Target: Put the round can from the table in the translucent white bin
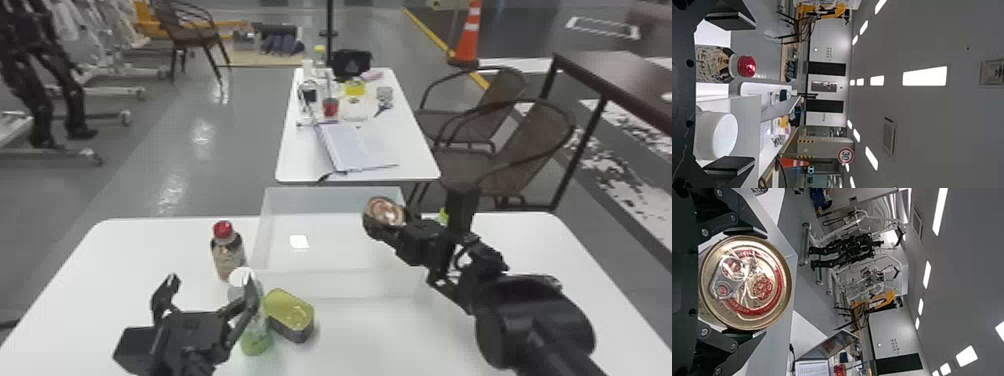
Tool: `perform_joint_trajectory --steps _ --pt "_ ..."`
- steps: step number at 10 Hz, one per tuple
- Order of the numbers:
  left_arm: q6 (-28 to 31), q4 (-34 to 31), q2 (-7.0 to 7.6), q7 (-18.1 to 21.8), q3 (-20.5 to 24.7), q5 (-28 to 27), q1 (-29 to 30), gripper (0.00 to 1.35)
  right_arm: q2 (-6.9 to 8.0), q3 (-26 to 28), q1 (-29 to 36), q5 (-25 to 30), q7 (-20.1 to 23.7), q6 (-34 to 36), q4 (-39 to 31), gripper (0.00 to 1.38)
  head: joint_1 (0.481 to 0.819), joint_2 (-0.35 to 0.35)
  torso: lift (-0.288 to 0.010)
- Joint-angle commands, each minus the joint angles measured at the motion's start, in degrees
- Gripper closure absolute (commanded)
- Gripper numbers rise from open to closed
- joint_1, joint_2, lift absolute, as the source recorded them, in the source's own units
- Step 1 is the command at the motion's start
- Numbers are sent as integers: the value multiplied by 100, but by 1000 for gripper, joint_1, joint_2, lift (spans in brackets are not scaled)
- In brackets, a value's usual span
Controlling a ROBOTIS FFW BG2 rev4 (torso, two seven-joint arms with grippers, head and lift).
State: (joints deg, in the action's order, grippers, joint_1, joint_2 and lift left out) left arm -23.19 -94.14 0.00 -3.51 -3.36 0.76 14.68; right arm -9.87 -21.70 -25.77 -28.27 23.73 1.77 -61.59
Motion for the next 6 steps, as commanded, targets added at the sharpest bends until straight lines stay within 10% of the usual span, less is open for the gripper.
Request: perform_joint_trajectory --steps 1,4,6 --pt "-10 9 -15 0 2 3 0 98 3 -1 -7 120 0 -71 33 702 549 0 -100" --pt "-19 9 -15 17 11 3 9 98 -6 17 -16 111 0 -62 77 153 549 0 -100" --pt "-28 9 -15 26 20 3 9 98 -15 34 2 76 0 -53 42 104 549 0 -100"
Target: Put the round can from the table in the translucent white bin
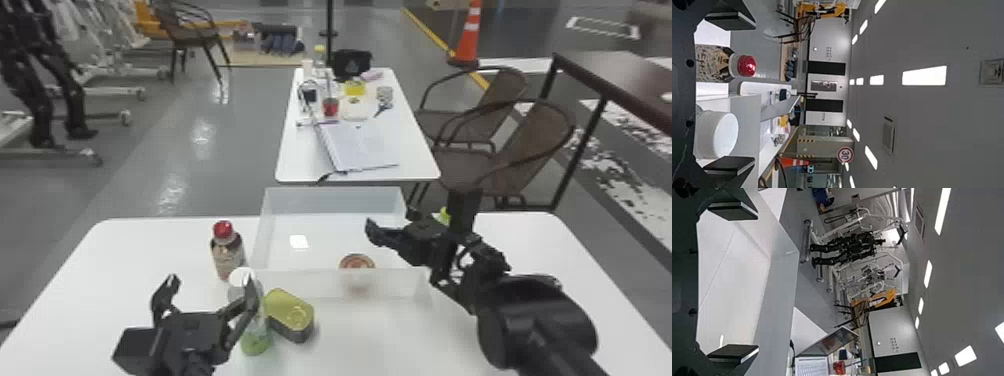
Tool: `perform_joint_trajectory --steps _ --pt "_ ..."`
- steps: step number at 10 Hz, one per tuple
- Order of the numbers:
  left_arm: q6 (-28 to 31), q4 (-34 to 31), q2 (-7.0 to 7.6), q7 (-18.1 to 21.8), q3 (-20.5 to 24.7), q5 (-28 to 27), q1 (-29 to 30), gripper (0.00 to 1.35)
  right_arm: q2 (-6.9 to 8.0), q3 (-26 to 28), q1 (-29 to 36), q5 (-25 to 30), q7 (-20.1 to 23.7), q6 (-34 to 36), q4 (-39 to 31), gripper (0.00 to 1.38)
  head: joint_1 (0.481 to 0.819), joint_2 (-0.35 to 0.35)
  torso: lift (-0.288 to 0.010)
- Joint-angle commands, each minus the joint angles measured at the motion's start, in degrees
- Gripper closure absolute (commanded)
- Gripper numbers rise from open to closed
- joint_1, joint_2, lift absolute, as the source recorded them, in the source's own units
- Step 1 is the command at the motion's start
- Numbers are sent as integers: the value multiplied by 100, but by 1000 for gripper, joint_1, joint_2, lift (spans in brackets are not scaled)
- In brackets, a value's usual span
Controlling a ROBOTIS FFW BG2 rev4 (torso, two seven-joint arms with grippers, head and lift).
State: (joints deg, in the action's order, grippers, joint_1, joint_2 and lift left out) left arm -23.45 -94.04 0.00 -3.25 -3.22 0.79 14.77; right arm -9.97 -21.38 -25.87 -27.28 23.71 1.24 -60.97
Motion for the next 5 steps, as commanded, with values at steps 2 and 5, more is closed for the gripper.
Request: perform_joint_trajectory --steps 2,5 --pt "-1 0 -15 9 6 0 9 98 -32 380 355 188 2 -229 -565 105 549 0 -100" --pt "-36 0 -15 17 23 0 9 98 126 1356 1726 566 -560 -176 -2297 105 549 0 -100"
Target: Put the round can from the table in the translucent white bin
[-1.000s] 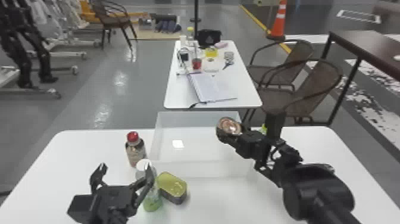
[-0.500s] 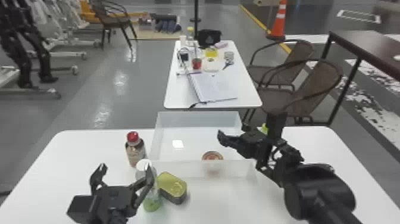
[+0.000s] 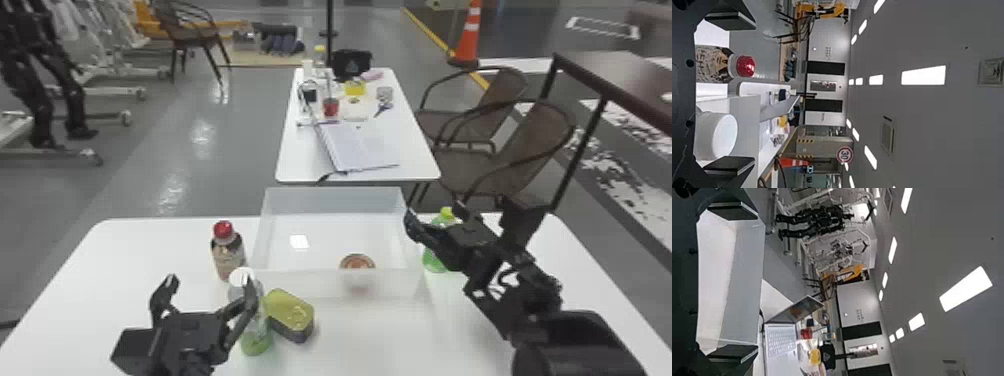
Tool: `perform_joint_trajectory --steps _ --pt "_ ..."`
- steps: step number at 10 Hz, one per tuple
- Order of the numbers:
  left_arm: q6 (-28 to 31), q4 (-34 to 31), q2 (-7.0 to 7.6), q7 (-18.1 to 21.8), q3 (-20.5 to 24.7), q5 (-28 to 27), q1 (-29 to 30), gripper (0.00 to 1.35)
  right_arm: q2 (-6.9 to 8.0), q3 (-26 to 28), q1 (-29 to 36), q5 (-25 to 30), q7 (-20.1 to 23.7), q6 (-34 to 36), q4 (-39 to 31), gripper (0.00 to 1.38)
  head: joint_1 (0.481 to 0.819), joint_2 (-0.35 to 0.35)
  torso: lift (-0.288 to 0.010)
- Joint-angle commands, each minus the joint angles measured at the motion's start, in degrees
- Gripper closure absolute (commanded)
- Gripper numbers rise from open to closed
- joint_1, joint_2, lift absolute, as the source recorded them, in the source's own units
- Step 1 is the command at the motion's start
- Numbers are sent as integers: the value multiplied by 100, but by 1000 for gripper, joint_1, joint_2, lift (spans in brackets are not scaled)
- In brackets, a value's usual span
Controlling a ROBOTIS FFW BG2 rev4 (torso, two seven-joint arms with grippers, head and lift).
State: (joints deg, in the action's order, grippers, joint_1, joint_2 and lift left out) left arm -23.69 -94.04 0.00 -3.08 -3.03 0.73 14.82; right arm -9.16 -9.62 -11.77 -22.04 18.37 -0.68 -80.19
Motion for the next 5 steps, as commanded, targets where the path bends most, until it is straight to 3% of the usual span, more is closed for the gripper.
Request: perform_joint_trajectory --steps 1,3,5 --pt "-4 0 -15 0 13 6 21 98 134 417 720 279 -159 24 -858 105 549 0 -100" --pt "-4 -35 -15 9 31 -65 21 98 319 742 1336 895 -238 -222 -1570 107 549 0 -100" --pt "5 -35 -15 35 57 -117 30 98 442 725 1951 1176 -572 -750 -2097 107 549 0 -100"
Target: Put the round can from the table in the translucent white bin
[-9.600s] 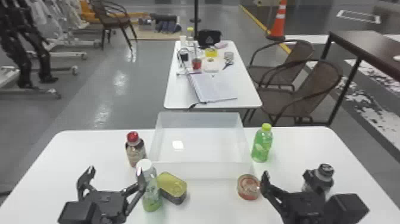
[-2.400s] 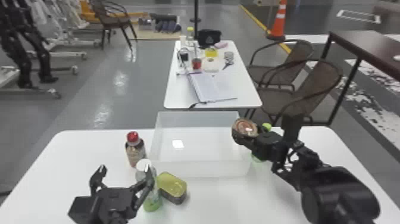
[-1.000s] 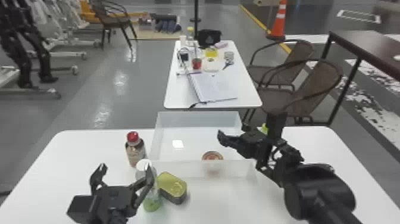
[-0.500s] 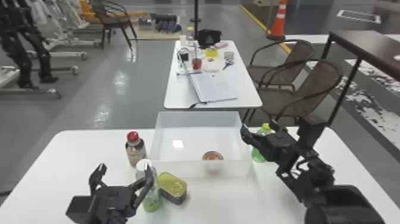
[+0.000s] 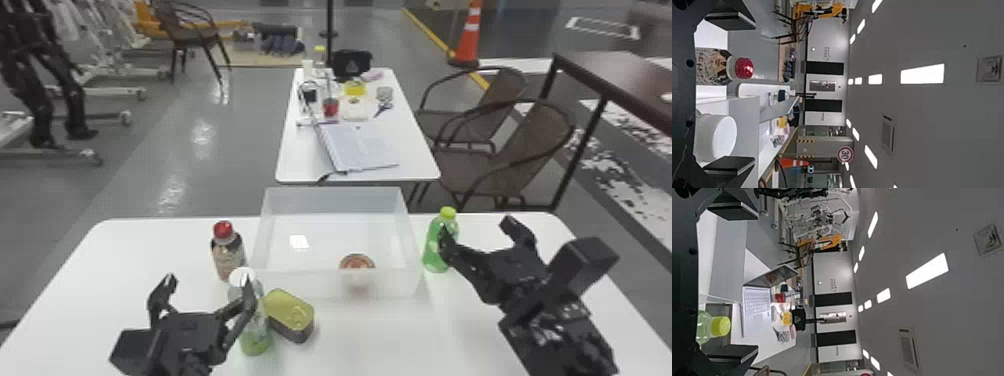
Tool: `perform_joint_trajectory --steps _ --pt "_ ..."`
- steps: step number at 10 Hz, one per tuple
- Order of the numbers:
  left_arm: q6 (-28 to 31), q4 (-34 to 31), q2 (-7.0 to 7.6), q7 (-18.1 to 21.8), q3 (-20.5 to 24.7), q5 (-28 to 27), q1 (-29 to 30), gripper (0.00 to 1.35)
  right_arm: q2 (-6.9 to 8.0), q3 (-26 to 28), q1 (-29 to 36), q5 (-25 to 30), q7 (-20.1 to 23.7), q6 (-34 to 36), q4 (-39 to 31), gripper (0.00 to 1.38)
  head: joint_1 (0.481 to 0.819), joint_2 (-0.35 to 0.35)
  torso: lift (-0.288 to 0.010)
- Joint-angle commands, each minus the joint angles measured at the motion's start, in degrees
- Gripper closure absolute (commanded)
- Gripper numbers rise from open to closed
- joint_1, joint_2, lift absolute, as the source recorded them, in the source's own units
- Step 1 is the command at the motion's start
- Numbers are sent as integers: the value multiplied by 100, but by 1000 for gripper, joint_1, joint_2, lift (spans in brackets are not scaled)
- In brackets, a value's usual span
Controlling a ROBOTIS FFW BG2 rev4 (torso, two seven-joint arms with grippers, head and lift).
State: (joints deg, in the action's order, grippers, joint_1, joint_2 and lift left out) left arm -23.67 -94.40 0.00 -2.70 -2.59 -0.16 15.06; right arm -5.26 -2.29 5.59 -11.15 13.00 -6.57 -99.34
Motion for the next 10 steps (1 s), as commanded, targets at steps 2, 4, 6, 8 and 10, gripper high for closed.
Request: perform_joint_trajectory --steps 2,4,6,8,10 --pt "3 -88 -15 16 92 -45 137 98 306 -8 1084 193 -430 -582 -437 107 549 0 -100" --pt "214 -518 -15 16 285 -124 533 98 244 9 1682 157 -641 -582 -700 108 549 0 -100" --pt "302 -668 -15 16 364 -80 788 98 209 9 1963 114 -649 -591 -744 114 549 0 -100" --pt "328 -668 -15 -2 277 -10 788 98 209 -8 2112 122 -966 -933 -612 136 549 0 -100" --pt "548 -835 -15 -37 250 25 990 98 297 -34 2323 26 -1300 -1109 -551 137 549 0 -100"
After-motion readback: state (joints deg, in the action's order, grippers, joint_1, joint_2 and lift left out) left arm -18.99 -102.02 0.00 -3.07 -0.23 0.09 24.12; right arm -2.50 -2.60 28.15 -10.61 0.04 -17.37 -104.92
